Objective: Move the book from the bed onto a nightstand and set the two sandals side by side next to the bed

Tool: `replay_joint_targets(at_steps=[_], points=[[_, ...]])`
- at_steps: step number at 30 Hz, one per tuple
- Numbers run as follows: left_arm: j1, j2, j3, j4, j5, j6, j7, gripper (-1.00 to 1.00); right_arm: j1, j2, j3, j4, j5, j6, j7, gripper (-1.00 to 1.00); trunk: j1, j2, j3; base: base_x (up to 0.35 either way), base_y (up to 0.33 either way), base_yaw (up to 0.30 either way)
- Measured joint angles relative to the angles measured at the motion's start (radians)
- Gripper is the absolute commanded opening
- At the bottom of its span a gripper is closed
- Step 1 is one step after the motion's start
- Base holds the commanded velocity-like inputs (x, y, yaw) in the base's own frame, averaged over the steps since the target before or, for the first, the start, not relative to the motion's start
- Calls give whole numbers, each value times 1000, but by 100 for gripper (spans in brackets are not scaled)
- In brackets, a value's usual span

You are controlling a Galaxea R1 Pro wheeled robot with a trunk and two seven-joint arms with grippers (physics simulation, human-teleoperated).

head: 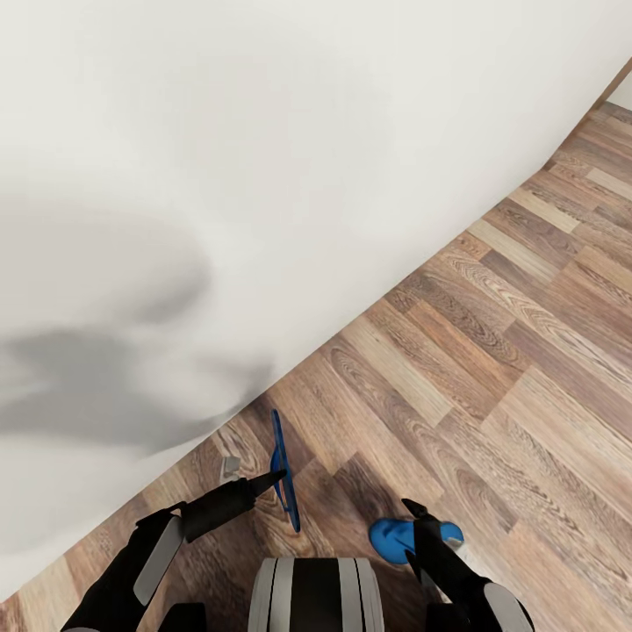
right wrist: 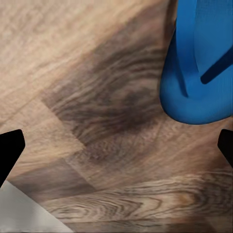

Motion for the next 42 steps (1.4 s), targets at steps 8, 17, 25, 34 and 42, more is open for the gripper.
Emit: replay_joint_targets(at_steps=[8, 17, 25, 34, 42], points=[[0, 0, 0, 0, 0, 0, 1, -100, 0, 0, 1, 3, 1, 7, 0, 100, 0, 0, 0, 0, 0, 0], [0, 0, 0, 0, -1, 0, 1, -100, 0, 0, 1, 5, 2, 4, 0, 100, 2, -1, -19, 0, 0, 0], [0, 0, 0, 0, 0, 0, 1, -100, 0, 0, 0, -2, 2, 10, 0, 100, 4, -2, -31, 0, 0, 0], [2, -5, -3, -5, -1, 0, 1, -100, -2, -2, -2, 8, -1, 4, 9, 100, 4, -2, -31, 0, 0, 0], [2, -5, -3, -5, 0, 0, 1, -100, -2, -2, -4, 12, 2, 4, 6, 100, 4, -2, -31, 0, 0, 0]])
